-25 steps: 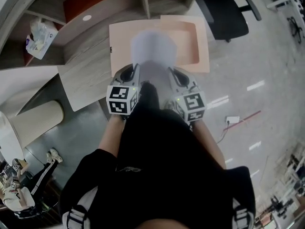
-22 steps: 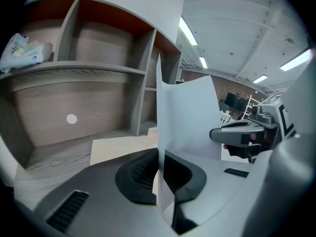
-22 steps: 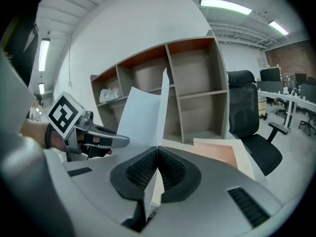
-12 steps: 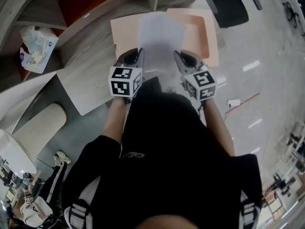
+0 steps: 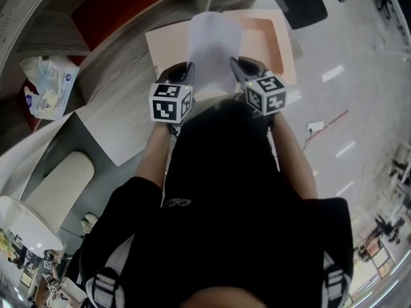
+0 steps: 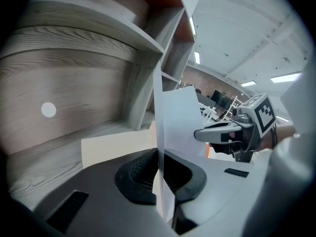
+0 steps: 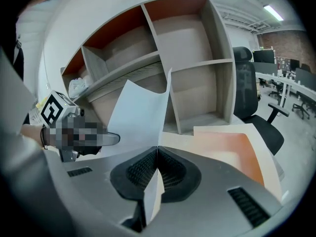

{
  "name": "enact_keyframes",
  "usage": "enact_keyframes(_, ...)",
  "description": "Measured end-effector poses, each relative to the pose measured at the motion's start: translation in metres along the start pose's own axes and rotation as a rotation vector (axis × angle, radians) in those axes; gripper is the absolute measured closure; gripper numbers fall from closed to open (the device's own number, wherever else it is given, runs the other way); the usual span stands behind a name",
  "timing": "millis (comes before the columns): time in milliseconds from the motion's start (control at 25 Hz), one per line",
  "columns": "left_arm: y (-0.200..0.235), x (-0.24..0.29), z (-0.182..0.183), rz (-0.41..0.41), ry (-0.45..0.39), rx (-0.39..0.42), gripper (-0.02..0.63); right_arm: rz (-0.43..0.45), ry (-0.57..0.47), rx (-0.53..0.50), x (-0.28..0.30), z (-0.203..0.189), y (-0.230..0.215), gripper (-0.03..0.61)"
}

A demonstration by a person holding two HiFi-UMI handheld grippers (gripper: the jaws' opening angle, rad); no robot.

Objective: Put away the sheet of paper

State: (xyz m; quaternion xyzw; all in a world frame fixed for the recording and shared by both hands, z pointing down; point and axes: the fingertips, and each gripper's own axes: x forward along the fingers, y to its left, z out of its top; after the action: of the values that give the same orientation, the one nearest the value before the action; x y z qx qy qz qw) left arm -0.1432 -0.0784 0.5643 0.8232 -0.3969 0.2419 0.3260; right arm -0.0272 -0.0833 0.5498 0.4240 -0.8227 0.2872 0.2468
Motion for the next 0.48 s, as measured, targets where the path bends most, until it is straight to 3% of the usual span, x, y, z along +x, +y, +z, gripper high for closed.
enact_keyframes(480,0.024,0.018,-0.014,0.033,0.055,-0.104,0.568,0.061,0.084,0.003,0.045,-0.016,-0.018,0.56)
